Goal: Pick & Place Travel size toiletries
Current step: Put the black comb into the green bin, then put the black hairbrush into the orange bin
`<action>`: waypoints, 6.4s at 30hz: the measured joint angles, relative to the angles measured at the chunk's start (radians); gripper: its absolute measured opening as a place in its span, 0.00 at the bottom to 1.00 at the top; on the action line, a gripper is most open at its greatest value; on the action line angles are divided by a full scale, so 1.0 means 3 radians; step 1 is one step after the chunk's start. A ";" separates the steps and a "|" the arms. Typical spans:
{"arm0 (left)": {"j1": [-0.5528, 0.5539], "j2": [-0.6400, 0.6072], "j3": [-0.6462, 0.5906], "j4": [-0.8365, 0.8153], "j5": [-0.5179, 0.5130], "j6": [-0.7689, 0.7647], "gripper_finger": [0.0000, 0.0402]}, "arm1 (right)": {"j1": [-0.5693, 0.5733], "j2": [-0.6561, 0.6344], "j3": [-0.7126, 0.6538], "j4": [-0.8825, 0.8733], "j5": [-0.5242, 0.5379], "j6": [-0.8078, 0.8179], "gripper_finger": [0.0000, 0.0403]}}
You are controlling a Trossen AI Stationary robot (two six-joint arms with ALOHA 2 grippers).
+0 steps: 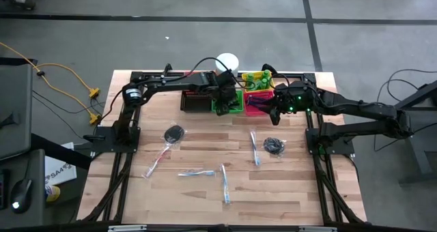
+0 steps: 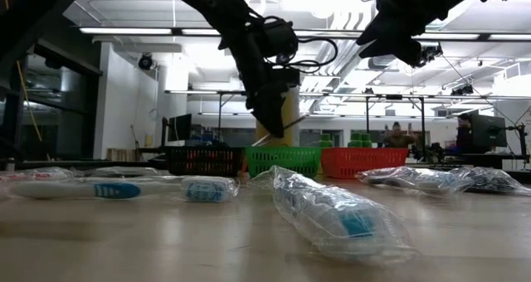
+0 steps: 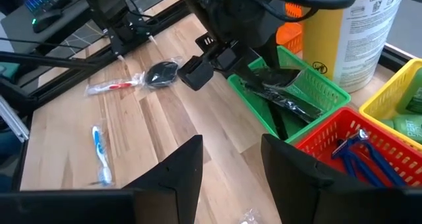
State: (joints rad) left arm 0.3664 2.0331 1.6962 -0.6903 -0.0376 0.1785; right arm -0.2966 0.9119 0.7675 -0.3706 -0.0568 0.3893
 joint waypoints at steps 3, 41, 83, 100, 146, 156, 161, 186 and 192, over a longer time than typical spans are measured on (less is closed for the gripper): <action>-0.0001 0.0000 0.0000 -0.0001 -0.0057 -0.0044 0.42 | 0.0000 0.0000 0.0001 0.0000 -0.0013 -0.0005 0.37; -0.0703 -0.1418 -0.1117 -0.0464 -0.0689 -0.2113 0.57 | 0.0063 0.0001 0.0001 -0.1460 -0.0271 0.0115 0.37; -0.1775 -0.3975 -0.3272 0.0046 -0.1320 -0.2885 0.57 | 0.1935 0.1261 -0.0258 -0.1952 0.0597 0.5087 0.37; -0.1775 -0.3975 -0.3272 0.0035 -0.1223 -0.2871 0.57 | 0.1921 0.1196 -0.1005 -0.0791 0.0542 0.5361 0.28; -0.1762 -0.3181 -0.3254 0.2719 -0.1430 -0.2092 0.57 | 0.1487 0.0808 -0.0393 0.1469 0.2752 0.1428 0.01; -0.1424 -0.2641 -0.2954 0.3129 -0.1276 -0.2104 0.74 | 0.1335 0.1026 -0.0395 0.2205 0.2728 0.0576 0.01; -0.1265 -0.2411 -0.2707 0.3139 -0.0957 -0.2077 0.83 | 0.1297 0.1155 -0.0393 0.2441 0.2713 0.0413 0.01; -0.1156 -0.2178 -0.2570 0.3132 -0.0767 -0.2332 0.70 | 0.1198 0.1478 -0.0392 0.2935 0.2069 0.0072 0.01; -0.1156 -0.2178 -0.2570 0.2970 -0.0725 -0.2559 0.52 | 0.1200 0.1463 -0.0372 0.3069 0.1997 0.0012 0.01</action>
State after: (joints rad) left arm 0.0196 1.3796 0.9253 0.2008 -0.2550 -0.5892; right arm 0.0635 1.3507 0.6558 0.5502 0.5423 0.3930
